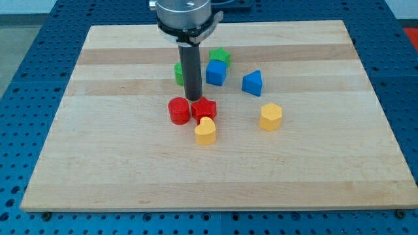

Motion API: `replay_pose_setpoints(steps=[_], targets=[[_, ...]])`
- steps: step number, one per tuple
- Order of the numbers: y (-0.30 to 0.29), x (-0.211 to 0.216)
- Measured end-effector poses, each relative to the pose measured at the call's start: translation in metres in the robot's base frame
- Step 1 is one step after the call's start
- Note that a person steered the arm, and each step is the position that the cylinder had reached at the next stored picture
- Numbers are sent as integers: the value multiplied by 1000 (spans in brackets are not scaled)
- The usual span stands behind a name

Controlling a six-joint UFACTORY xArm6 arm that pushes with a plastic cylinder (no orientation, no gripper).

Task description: Point your arm at the bottom side of the hexagon

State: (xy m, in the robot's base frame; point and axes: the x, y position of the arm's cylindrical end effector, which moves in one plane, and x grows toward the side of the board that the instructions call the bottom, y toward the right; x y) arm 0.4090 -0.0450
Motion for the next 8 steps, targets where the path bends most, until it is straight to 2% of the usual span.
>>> replay_pose_setpoints(steps=[2, 4, 6, 7, 8], targets=[[71, 0], [98, 20], [182, 21], [210, 49], [212, 106]])
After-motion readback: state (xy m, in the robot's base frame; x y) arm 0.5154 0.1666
